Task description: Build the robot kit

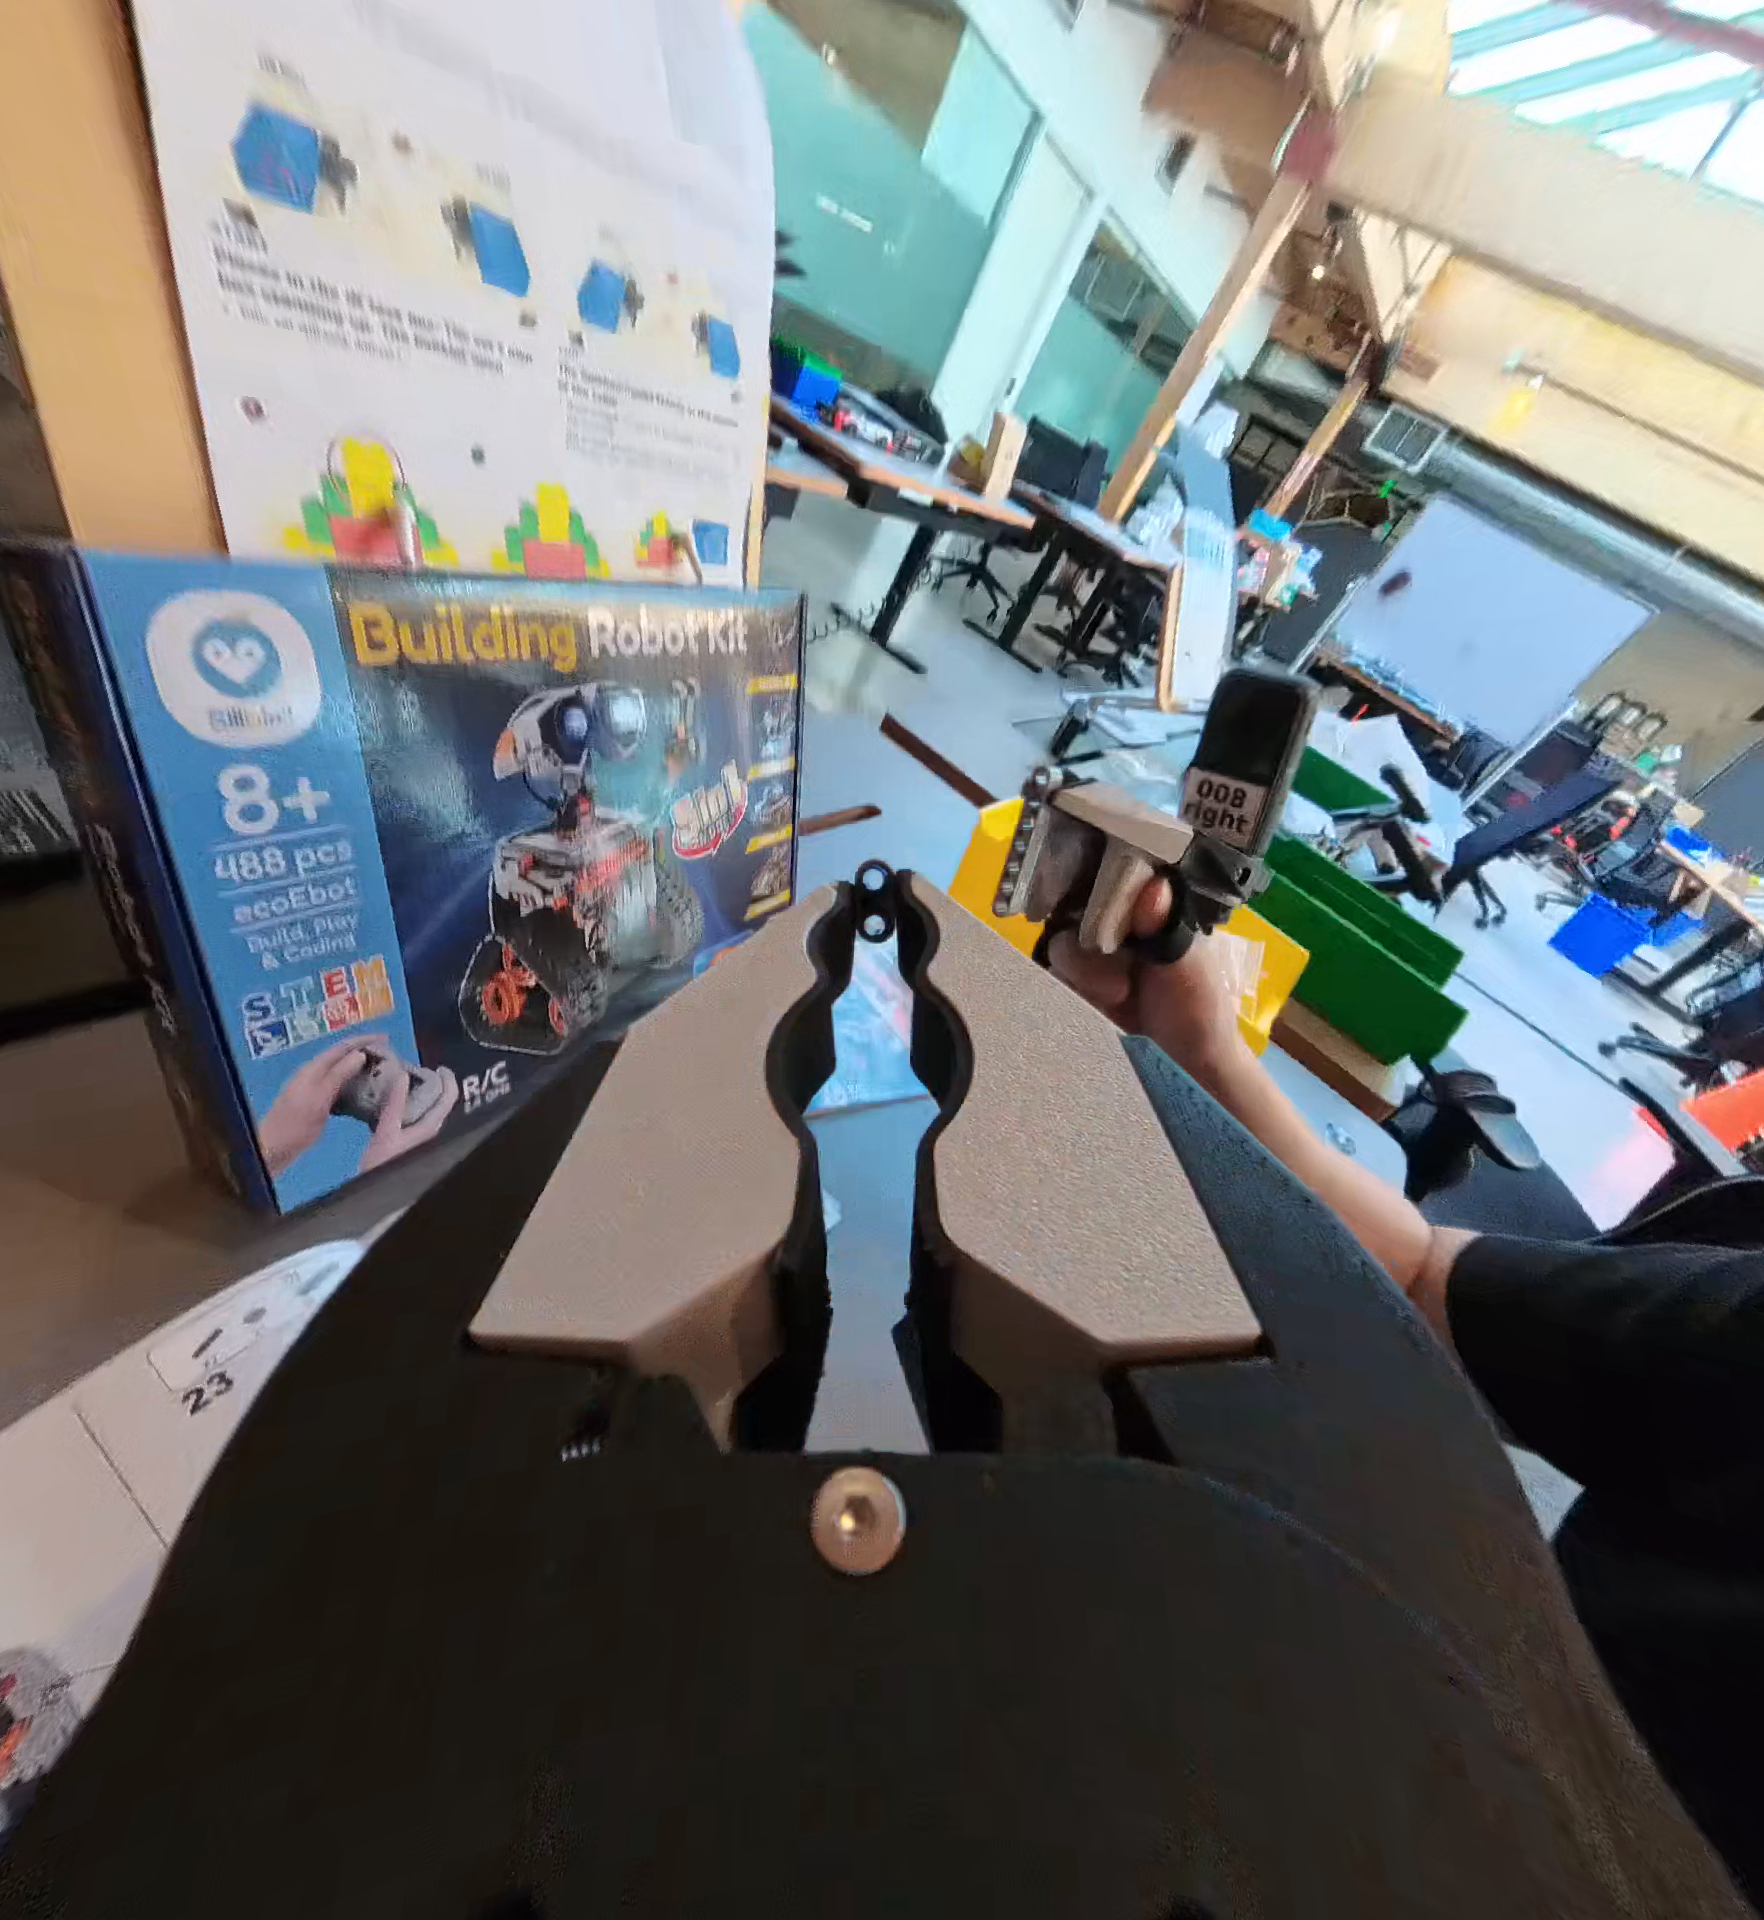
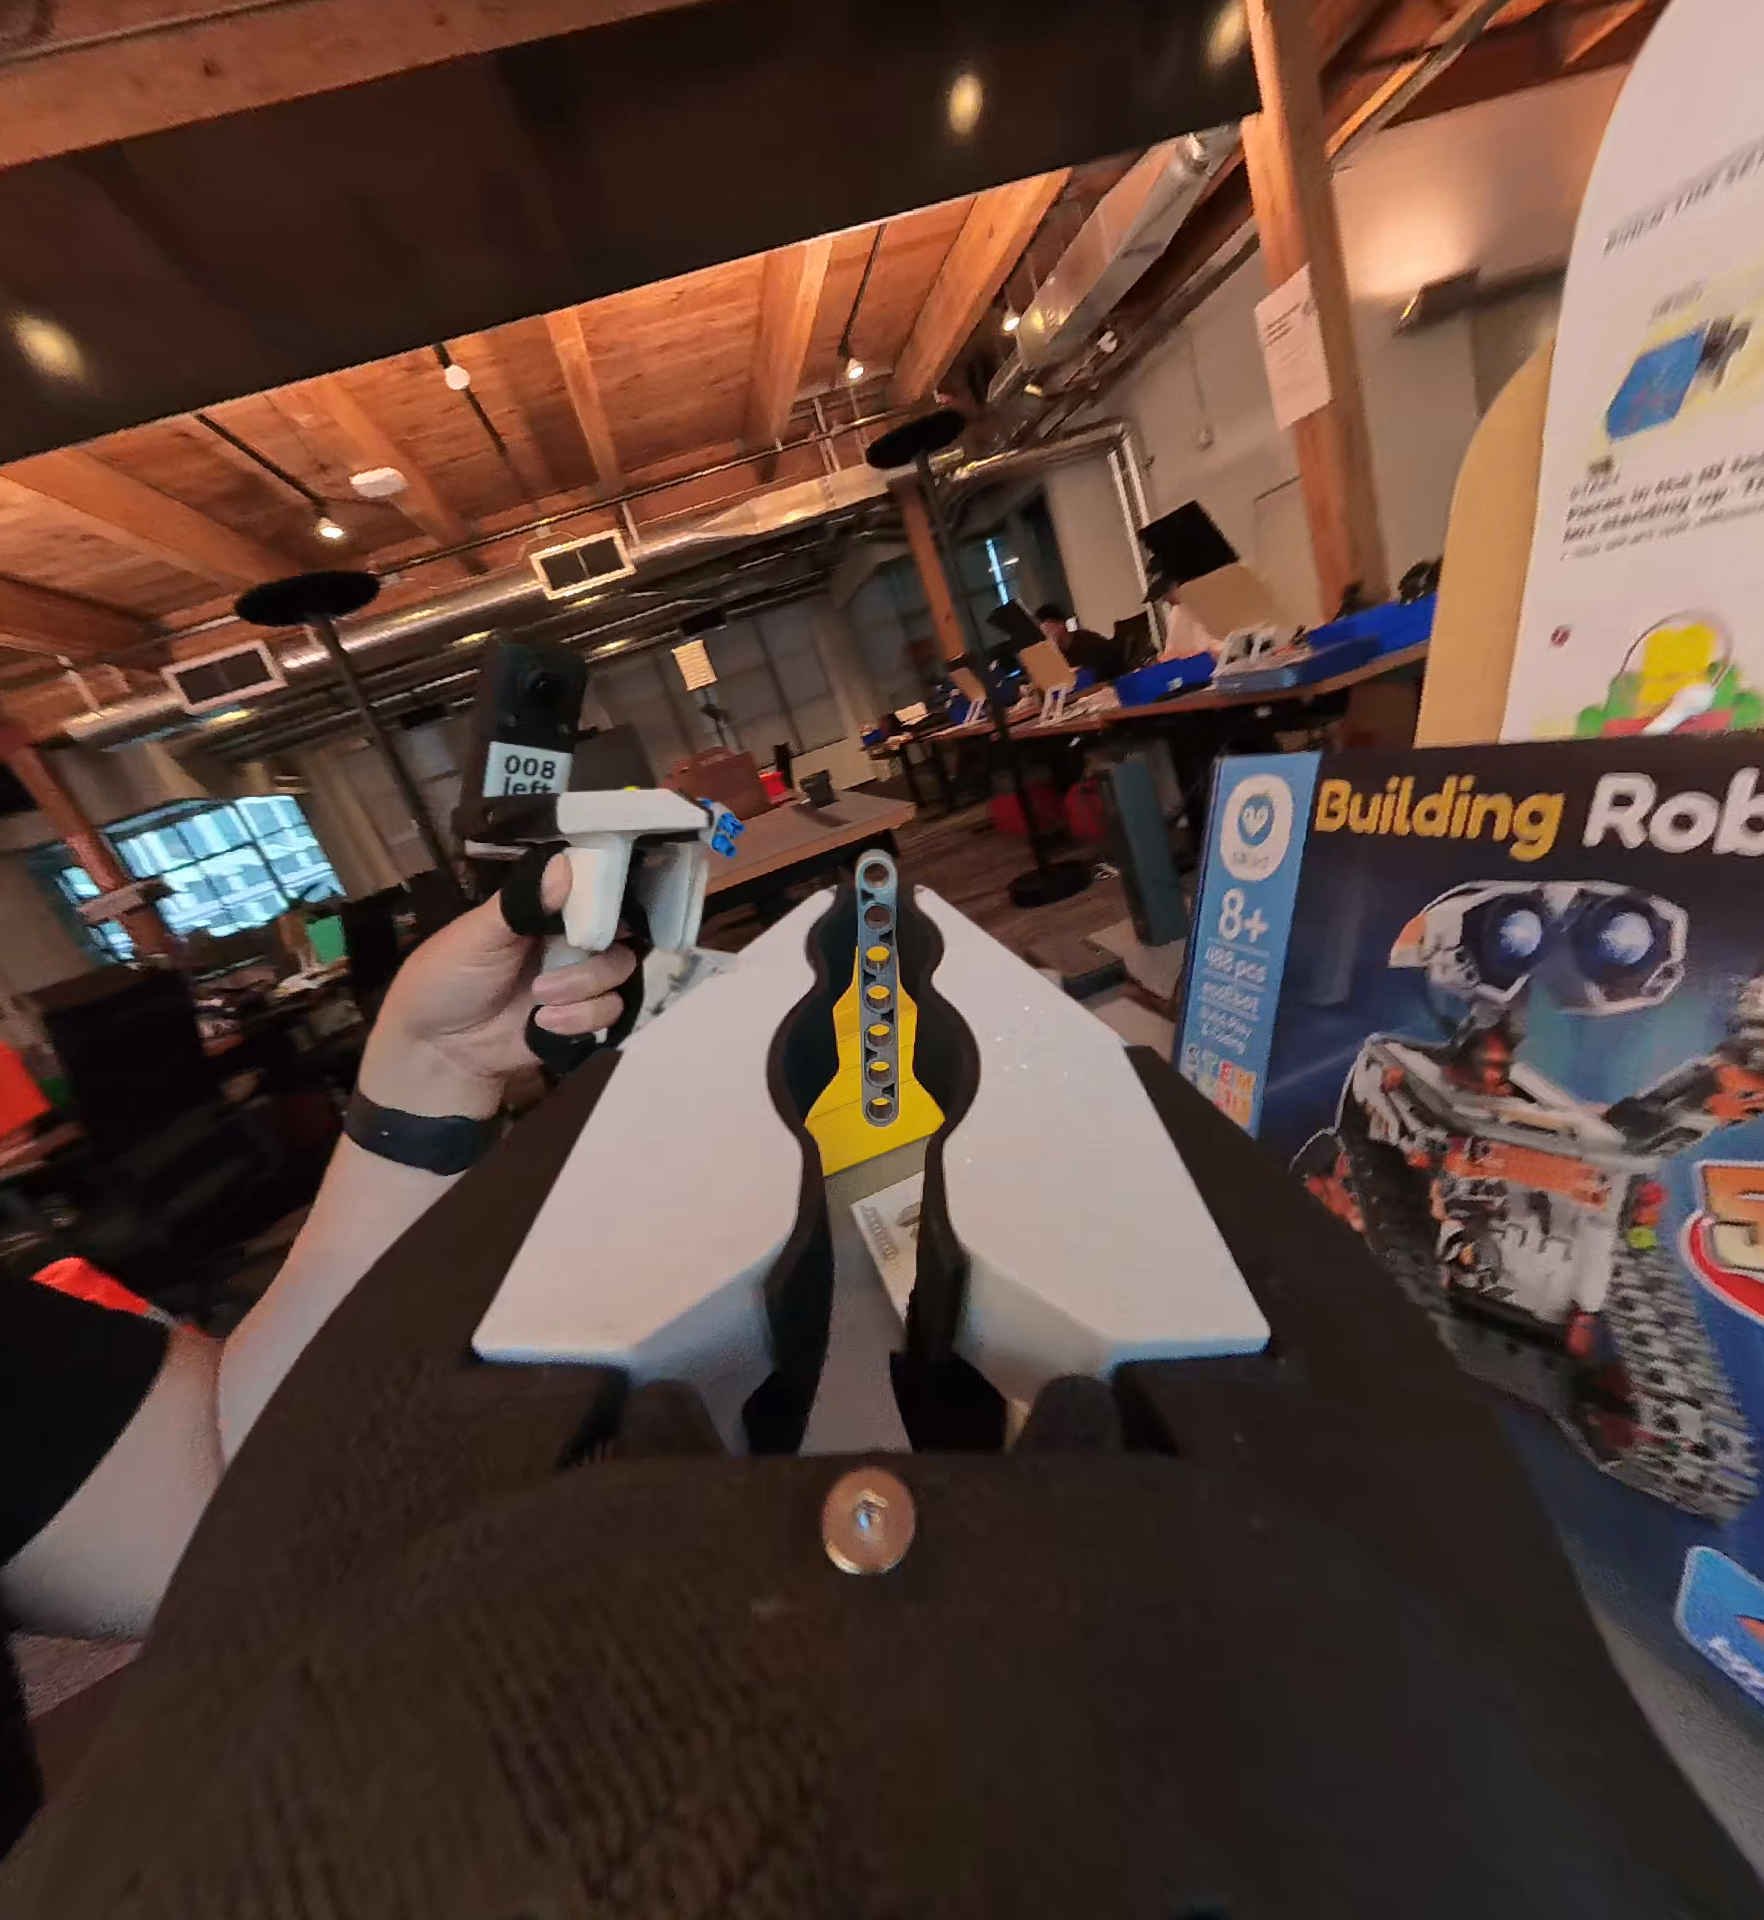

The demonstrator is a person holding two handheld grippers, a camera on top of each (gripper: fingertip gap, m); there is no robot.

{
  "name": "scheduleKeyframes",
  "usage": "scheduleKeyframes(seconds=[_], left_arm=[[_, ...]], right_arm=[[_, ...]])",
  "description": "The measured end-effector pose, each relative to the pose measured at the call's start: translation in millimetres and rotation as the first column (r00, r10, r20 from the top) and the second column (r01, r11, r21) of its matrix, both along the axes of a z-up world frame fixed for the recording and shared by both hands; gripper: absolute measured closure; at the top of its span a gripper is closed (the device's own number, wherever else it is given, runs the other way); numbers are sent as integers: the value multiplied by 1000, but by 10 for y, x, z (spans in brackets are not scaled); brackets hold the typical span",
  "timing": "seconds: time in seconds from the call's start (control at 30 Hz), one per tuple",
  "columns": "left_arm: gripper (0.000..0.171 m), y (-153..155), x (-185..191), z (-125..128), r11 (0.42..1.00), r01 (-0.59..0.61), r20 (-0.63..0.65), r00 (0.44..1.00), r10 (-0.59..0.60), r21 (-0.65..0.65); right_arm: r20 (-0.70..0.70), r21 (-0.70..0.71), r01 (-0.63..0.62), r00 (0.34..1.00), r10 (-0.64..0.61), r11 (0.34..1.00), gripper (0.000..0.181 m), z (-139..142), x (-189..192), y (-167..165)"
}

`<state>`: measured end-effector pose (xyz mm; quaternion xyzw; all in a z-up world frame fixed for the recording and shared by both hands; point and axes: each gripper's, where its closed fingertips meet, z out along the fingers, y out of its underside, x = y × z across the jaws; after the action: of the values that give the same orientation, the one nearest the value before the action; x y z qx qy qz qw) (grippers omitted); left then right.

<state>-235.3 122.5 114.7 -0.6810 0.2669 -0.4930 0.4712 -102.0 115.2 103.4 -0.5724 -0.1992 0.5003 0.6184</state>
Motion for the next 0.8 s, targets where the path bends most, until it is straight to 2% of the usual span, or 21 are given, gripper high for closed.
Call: scheduleKeyframes(seconds=[0.13,0.2,0.43,0.5,0.67,0.8], left_arm=[[166,50,58,-87,999,3,-12,1000,-3,-32],[166,73,39,-101,999,-9,-19,1000,9,-31],[166,88,-7,-57,1000,-12,20,1000,12,-28],[166,102,9,-72,999,-1,36,999,2,-40],[166,93,153,-128,989,96,118,990,-82,-113],[166,28,271,-150,975,170,161,976,-146,-143]], right_arm=[[-2,-71,-42,999,42,997,176,-197,-56,99],[21,-64,-9,1000,10,998,176,-221,-37,127],[128,54,49,990,-55,997,176,101,-80,-39],[159,38,48,986,-54,998,176,168,-145,-71],[92,-28,-27,995,29,999,176,169,-289,-141],[17,-131,-158,987,162,979,175,-18,-308,-95]])
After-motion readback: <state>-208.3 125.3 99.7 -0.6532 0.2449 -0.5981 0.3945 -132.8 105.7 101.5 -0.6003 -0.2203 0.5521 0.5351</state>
